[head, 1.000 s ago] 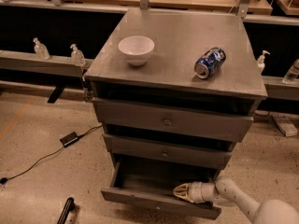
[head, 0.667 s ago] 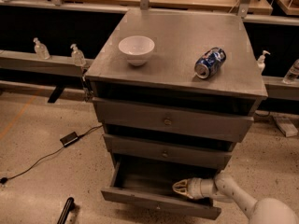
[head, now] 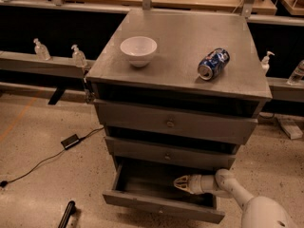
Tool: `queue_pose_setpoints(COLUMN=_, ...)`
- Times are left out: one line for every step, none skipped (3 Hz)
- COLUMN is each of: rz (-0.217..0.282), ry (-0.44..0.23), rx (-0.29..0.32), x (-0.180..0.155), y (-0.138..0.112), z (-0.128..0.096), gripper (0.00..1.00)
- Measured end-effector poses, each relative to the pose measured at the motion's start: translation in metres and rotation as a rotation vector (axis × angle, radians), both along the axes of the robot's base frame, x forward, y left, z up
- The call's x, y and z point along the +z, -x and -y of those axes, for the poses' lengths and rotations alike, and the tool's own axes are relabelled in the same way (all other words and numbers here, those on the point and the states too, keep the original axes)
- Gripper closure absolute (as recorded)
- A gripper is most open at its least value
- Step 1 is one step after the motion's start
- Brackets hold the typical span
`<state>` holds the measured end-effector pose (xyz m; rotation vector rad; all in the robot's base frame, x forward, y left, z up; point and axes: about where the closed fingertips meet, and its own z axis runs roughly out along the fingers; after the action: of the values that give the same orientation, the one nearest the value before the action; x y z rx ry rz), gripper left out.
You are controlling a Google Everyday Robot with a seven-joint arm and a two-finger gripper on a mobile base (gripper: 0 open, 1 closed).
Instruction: Open bottom drawer
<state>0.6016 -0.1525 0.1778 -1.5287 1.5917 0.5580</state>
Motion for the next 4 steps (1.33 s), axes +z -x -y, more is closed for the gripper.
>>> queue_pose_setpoints(rz=-0.026, ry=0.015, rx=0.022, x=-0.014, y=0.000, z=-0.006, gripper=1.00)
queue_pose_setpoints(rz=-0.063, ry=0.030, rx=0.039, x=-0.024, y=0.023, z=-0.004, gripper=1.00)
queue_pose_setpoints(rz=-0.119, ry=0.032, rx=0.039, x=-0.030, y=0.064, z=-0.002, gripper=1.00)
queue_pose_setpoints(rz=-0.124, ry=0.036, rx=0.035, x=-0.030, y=0.066, z=0.001, gripper=1.00)
